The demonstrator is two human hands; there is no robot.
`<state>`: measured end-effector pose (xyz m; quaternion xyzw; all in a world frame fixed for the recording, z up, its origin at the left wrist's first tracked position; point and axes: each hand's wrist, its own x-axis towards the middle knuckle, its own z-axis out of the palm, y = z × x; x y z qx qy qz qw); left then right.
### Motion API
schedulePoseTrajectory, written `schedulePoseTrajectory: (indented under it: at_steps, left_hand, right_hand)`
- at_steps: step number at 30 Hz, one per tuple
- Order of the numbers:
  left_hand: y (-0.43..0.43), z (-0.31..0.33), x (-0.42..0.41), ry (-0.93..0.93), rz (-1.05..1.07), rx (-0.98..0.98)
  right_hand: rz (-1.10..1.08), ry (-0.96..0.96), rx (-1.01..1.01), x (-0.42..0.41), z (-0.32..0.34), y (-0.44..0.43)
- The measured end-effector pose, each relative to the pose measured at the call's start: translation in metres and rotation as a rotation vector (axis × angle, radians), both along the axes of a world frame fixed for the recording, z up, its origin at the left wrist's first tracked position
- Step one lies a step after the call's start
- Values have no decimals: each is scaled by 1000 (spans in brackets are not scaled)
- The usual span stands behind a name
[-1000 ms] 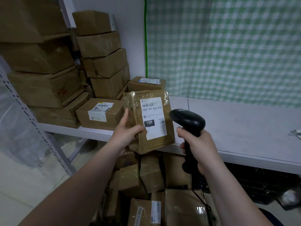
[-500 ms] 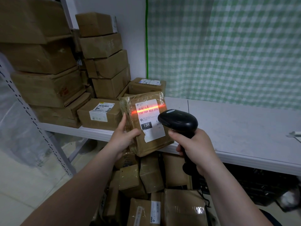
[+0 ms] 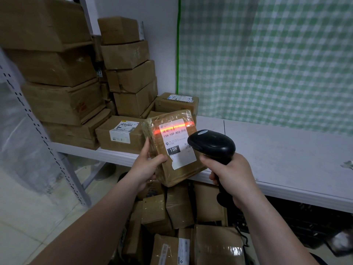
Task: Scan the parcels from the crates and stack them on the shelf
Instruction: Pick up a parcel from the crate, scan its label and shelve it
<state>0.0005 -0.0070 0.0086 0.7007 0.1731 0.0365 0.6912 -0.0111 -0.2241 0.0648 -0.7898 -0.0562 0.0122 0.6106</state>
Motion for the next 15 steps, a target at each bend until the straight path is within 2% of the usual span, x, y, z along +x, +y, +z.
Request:
schedulePoseTrajectory:
  at_steps: [12,15]
  left_hand:
    - [2,-6,0,-14,25,-15]
    - [-1,-5,0,-25,46,-9]
  right_hand:
    - [0,-88,-117,-2,6,-2]
    - [-4,-41,-73,-1,9,-4]
